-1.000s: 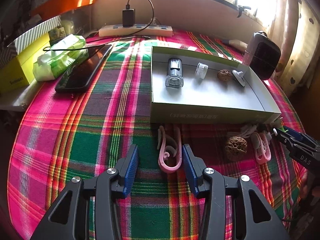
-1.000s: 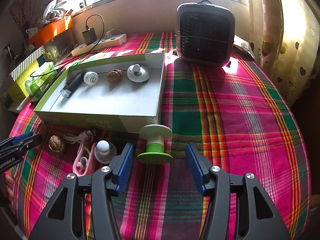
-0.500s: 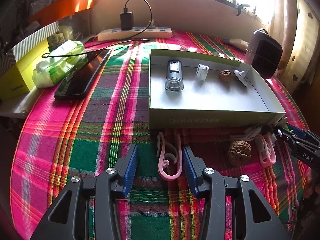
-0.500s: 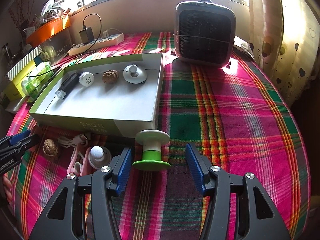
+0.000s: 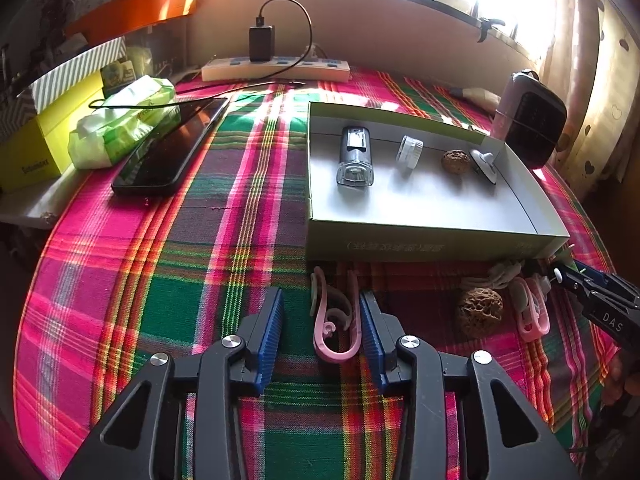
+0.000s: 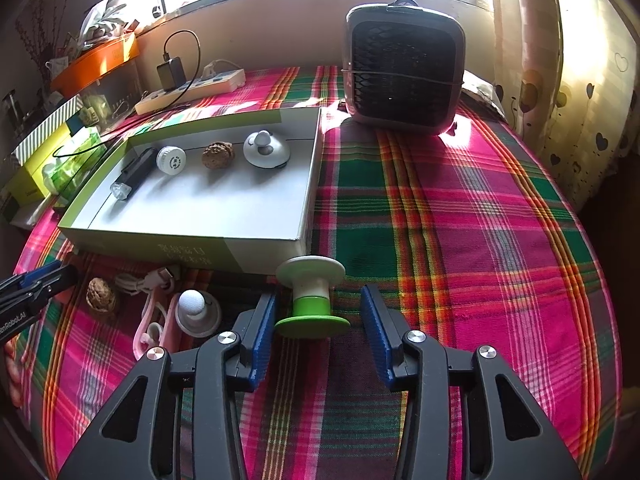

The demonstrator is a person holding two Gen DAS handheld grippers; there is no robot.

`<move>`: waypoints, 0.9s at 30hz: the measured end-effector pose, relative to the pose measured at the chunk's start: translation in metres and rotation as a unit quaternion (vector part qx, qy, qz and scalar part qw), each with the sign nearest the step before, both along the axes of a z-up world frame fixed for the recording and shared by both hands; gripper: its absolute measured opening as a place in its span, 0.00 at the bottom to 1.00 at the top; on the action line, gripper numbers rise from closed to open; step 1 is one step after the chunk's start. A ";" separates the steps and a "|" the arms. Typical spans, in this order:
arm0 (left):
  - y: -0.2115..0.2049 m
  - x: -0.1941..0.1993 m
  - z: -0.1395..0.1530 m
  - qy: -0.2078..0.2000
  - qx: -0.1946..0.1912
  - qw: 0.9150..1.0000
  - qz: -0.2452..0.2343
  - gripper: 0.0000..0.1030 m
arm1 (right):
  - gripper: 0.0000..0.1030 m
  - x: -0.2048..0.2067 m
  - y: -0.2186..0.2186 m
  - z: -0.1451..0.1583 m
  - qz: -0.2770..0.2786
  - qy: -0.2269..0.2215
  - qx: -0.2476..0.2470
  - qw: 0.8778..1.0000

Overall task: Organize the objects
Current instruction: 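Grasp the pink clip with the left tool while the right tool grasps the green spool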

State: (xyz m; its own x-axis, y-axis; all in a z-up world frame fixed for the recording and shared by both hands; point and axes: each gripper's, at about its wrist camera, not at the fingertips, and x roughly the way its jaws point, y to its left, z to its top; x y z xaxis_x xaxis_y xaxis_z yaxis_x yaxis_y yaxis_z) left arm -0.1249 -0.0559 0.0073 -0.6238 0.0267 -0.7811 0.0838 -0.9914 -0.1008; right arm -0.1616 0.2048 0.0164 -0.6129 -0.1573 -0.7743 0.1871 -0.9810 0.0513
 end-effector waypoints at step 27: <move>-0.003 0.001 0.000 0.002 -0.003 1.000 0.002 0.21 | 0.34 0.001 0.000 0.000 -0.001 0.000 -0.003 1.000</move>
